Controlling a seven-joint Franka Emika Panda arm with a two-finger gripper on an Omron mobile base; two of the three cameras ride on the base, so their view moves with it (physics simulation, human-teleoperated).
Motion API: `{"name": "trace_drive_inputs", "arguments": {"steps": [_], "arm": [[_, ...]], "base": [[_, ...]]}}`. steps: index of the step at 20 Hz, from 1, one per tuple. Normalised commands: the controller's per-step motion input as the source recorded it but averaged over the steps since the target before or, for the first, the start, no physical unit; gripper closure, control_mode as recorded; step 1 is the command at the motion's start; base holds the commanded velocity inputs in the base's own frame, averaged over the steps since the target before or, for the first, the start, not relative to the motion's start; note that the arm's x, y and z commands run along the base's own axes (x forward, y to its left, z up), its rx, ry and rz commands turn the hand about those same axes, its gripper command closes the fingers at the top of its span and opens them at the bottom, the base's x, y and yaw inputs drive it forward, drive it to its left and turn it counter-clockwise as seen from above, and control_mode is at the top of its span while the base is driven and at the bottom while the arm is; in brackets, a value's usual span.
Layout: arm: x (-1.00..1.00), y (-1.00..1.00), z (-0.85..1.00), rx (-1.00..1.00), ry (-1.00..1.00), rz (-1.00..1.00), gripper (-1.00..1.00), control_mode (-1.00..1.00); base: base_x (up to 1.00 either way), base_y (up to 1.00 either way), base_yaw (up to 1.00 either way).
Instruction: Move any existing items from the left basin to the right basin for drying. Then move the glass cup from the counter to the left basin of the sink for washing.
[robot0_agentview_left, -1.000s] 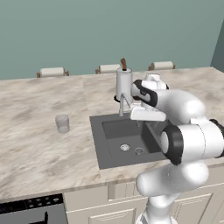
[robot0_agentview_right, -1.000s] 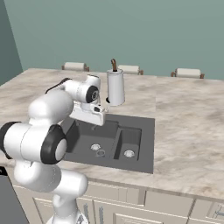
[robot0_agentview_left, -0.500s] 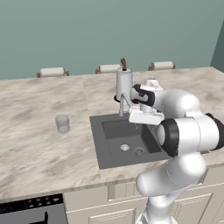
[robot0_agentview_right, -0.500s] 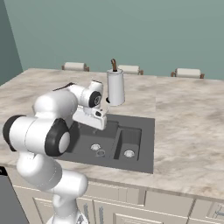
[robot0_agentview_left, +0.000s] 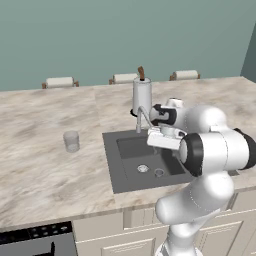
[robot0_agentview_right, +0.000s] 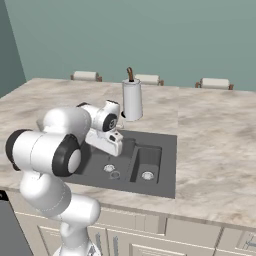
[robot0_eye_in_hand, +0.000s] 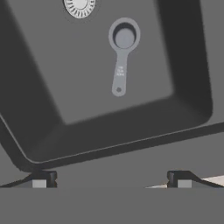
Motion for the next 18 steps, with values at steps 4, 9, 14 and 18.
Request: {"name": "trace_drive_inputs", "arguments": {"steps": [4, 9, 14, 18], "arm": [[0.0, 0.0, -0.29, 0.0, 0.0, -0.1, -1.0, -1.0], [0.0, 0.0, -0.27, 0.0, 0.0, -0.07, -1.0, -1.0], [0.0, -0.02, -0.27, 0.0, 0.0, -0.05, -1.0, -1.0], [0.0, -0.01, -0.13, 0.0, 0.0, -0.03, -1.0, -1.0]], "base": [[0.0, 0.0, 0.0], [0.0, 0.0, 0.0], [0.0, 0.0, 0.0], [0.0, 0.0, 0.0]]}}
